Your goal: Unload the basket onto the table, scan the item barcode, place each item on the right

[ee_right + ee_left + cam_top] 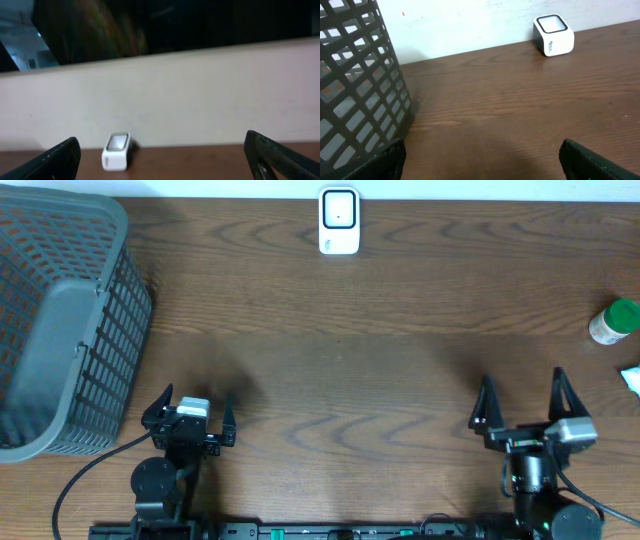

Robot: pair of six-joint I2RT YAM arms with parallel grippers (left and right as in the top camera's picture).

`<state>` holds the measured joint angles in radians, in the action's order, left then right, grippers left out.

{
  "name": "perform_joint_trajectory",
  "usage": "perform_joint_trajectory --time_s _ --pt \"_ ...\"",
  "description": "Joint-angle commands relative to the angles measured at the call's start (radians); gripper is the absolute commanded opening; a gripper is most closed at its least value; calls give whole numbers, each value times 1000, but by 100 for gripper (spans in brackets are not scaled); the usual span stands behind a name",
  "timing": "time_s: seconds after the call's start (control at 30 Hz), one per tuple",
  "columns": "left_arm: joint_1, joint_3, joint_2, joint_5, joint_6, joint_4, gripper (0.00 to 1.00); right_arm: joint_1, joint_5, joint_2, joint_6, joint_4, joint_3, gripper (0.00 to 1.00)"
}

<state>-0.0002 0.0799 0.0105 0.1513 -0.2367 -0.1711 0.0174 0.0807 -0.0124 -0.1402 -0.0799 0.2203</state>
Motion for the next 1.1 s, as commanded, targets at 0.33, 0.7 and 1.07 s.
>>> perform_joint_trajectory --time_s 0.33,0.7,1.07 --pt "1 -24 -7 6 -6 -6 98 9 -53 7 -1 21 -180 99" --pt "1 -24 -7 6 -6 -6 98 10 -56 7 -1 154 -215 99" --pt "1 -24 -7 6 -6 -6 98 10 -56 7 -1 154 -215 99"
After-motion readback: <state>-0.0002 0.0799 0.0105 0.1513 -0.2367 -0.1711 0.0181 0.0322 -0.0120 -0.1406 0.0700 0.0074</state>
